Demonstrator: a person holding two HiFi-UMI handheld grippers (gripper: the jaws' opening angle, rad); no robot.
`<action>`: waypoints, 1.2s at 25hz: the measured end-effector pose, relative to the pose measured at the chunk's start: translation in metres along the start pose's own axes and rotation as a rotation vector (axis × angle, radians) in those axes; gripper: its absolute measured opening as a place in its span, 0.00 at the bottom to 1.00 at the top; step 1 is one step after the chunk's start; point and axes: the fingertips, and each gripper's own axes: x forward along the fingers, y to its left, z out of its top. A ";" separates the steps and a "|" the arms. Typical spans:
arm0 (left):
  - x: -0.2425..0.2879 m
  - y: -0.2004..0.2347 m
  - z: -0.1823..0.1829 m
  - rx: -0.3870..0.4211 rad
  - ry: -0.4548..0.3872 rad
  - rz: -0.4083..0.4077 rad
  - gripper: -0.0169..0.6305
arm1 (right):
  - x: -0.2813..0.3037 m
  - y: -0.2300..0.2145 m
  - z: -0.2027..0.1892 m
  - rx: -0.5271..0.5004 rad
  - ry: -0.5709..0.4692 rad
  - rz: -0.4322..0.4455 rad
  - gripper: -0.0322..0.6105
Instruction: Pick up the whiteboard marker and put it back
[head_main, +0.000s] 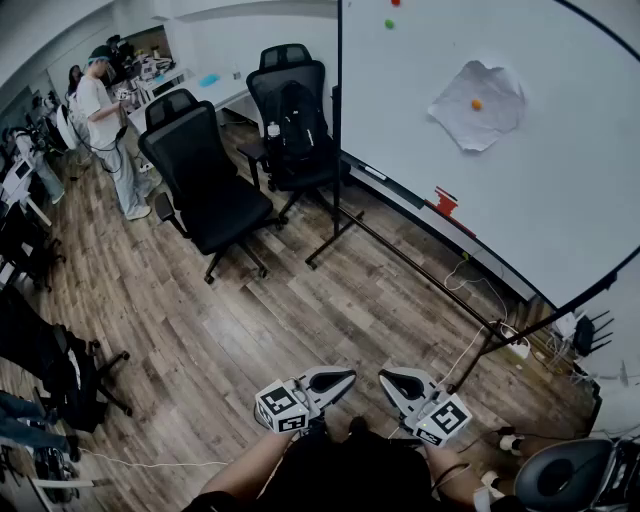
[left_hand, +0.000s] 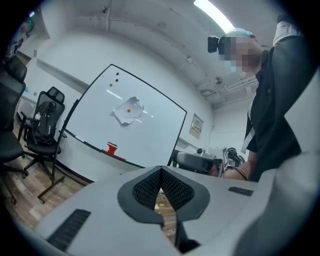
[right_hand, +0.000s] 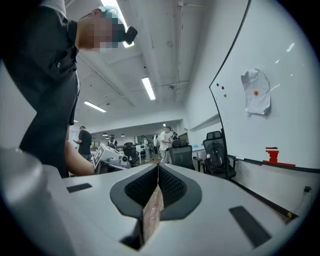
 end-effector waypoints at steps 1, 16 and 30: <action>-0.002 0.005 0.001 0.001 -0.002 0.013 0.05 | 0.009 -0.004 -0.004 0.005 0.023 0.006 0.08; 0.036 0.004 0.009 0.049 0.027 0.045 0.05 | -0.014 -0.050 -0.019 0.092 0.020 -0.015 0.08; 0.036 0.009 0.018 0.092 0.001 0.172 0.05 | -0.005 -0.084 -0.014 0.089 -0.004 0.085 0.08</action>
